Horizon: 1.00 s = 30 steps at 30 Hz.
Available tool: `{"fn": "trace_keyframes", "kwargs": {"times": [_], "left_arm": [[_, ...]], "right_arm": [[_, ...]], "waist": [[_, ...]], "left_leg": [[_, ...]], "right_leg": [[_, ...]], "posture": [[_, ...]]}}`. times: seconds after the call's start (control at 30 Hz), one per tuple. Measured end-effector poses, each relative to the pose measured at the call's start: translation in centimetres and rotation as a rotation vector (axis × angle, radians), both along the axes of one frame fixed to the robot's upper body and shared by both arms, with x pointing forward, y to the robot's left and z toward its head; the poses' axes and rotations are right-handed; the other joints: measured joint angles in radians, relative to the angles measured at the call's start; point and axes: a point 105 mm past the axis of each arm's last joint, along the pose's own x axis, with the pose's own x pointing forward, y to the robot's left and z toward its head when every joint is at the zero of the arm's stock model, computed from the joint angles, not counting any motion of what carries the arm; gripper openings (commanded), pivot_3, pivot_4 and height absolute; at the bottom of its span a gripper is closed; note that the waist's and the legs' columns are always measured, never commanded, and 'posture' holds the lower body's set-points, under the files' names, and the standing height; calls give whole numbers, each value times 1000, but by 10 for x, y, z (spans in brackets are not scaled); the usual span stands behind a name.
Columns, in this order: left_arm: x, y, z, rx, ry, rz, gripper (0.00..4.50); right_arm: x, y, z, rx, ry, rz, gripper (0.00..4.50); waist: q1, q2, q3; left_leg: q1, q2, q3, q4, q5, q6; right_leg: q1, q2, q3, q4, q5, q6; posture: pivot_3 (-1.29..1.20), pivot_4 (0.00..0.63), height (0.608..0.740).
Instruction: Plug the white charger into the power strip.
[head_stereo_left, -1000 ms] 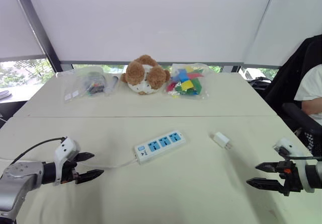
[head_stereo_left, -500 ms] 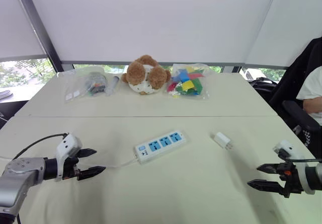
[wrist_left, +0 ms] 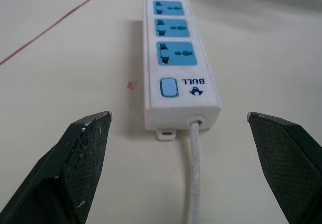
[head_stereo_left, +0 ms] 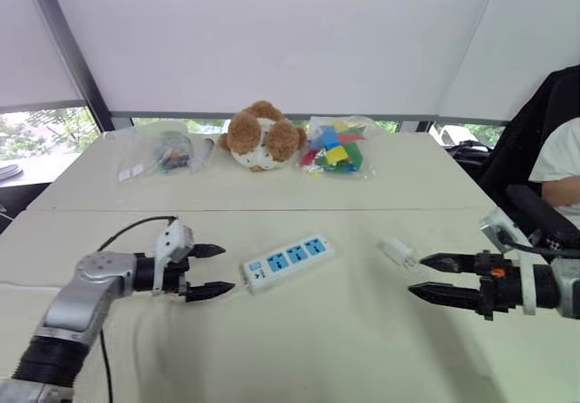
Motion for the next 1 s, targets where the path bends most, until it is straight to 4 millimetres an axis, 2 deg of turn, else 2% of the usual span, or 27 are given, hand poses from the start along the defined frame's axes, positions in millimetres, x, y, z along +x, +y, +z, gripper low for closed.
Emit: {"fn": "trace_keyframes", "kwargs": {"times": [0.17,0.3,0.47,0.63,0.73,0.83,0.9,0.97,1.0], "left_arm": [[7,-14,-13,-21,-5,-20,4475],[11,-32,-18,-56,-22,-46,4475],[15,-50,-33,-92,-18,-37,4475],[24,-56,-38,-113,-52,-3,2984],[24,-57,-39,-119,-55,-8,3004],[18,-60,-37,-109,-31,-48,3004],[8,-63,-32,-40,-32,-161,3004],[5,-62,-27,31,-44,-245,3004],[7,-61,-24,56,-53,-272,3004]], "right_arm": [[-4,15,-5,12,14,19,4422],[-5,17,-9,3,27,12,4422],[-5,16,-11,-2,32,4,4422],[-4,16,-10,-9,29,2,4500],[0,15,-7,-16,8,-12,4500],[12,5,-3,-58,26,-83,4500],[35,-18,6,-172,47,-173,4500],[60,-42,22,-254,2,-263,4500],[71,-48,27,-277,-10,-278,4500]], "waist": [[12,0,0],[25,0,0],[25,0,0],[25,0,0],[26,0,0],[25,1,0],[22,1,0],[21,1,-1],[21,1,-1]], "left_leg": [[-1,0,0,1,0,0],[-1,0,0,4,0,0],[-1,0,0,10,0,0],[0,0,-1,12,0,0],[-1,-1,-1,12,0,0],[-1,-1,0,12,0,0],[-1,-1,1,13,0,0],[-1,-1,1,12,0,0],[0,0,1,12,0,0]], "right_leg": [[-1,0,0,0,0,1],[-1,0,0,2,0,1],[0,0,0,7,0,1],[1,0,0,9,0,0],[1,0,0,9,0,1],[1,-1,0,9,0,1],[0,-2,1,10,-1,-2],[-1,-2,1,10,-2,-4],[-1,-1,1,9,-2,-4]], "posture": [[0,150,739],[0,150,739],[0,150,739],[0,150,739],[0,150,739],[0,150,739],[0,150,739],[0,150,739],[0,150,739]]}}
